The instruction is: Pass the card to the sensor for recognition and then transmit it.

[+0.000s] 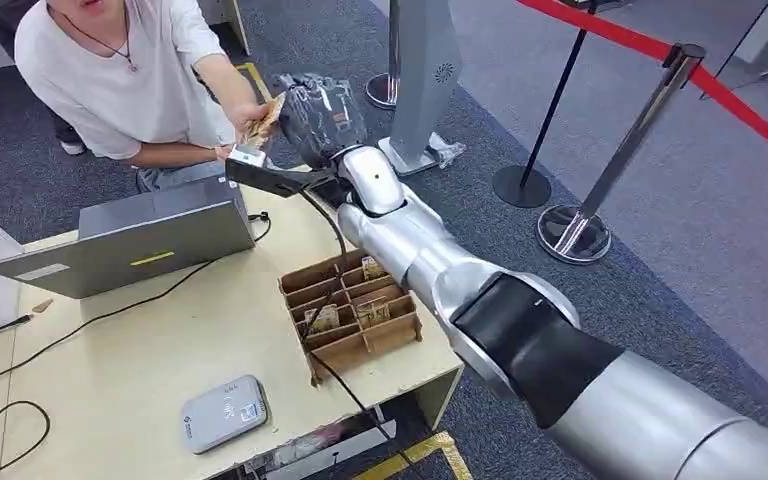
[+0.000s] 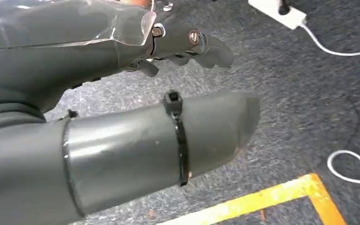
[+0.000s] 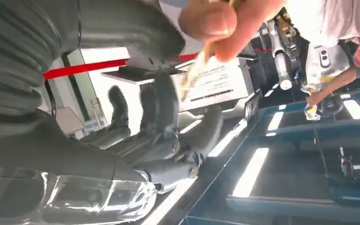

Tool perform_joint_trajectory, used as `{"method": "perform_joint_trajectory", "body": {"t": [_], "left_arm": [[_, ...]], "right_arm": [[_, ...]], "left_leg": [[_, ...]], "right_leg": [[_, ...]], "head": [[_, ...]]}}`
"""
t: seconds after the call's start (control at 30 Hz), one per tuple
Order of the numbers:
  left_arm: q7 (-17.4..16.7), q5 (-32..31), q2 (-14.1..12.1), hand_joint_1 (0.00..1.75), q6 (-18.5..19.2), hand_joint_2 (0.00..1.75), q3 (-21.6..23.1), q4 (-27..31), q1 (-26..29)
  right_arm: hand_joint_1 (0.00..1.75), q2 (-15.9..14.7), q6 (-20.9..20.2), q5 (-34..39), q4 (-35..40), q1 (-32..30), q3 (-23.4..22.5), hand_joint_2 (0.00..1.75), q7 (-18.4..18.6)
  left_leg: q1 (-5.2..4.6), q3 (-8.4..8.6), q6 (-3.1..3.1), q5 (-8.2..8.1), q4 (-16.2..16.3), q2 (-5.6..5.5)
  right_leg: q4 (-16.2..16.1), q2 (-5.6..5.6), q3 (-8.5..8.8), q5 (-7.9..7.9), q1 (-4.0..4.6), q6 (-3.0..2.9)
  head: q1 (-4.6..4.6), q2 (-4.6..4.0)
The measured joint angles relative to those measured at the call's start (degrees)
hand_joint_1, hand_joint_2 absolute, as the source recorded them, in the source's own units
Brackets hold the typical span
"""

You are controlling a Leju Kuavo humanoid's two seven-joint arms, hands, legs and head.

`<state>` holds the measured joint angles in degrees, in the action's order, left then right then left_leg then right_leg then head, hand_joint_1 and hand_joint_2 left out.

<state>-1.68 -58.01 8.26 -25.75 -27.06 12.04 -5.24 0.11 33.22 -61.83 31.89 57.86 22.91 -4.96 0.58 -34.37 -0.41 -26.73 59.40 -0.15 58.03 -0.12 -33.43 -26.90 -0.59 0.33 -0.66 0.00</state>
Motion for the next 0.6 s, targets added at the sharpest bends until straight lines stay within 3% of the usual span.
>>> {"method": "perform_joint_trajectory", "body": {"t": [0.27, 0.3, 0.6], "left_arm": [[-2.5, 1.5, -0.5, 0.0, -0.4, 0.0, -0.2, 0.0, 0.0], [-2.8, 1.7, -0.5, 0.0, -0.5, 0.0, -0.2, 0.0, 0.0], [-3.0, 2.6, -0.5, 0.0, -1.5, 0.0, -1.3, -0.2, 0.2]], "right_arm": [[0.0, 2.1, 0.1, -0.7, -2.4, 1.0, 0.0, 1.75, 0.3], [0.0, 2.4, 0.0, -0.9, -2.6, 1.1, 0.0, 0.0, 0.4], [0.0, 4.0, 0.5, -0.7, -3.0, 1.4, 0.2, 0.0, -0.7]], "left_leg": [[0.0, -0.01, 0.0, 0.0, 0.0, 0.0], [0.0, -0.01, 0.0, 0.0, 0.0, 0.0], [0.0, 0.0, 0.0, 0.0, 0.0, 0.0]], "right_leg": [[0.0, 0.0, -0.01, 0.0, -0.01, 0.0], [0.0, 0.0, -0.01, 0.0, -0.01, 0.0], [0.0, 0.0, 0.0, 0.0, -0.01, 0.0]], "head": [[0.0, 0.0], [0.0, 0.0], [0.0, 0.0]]}}
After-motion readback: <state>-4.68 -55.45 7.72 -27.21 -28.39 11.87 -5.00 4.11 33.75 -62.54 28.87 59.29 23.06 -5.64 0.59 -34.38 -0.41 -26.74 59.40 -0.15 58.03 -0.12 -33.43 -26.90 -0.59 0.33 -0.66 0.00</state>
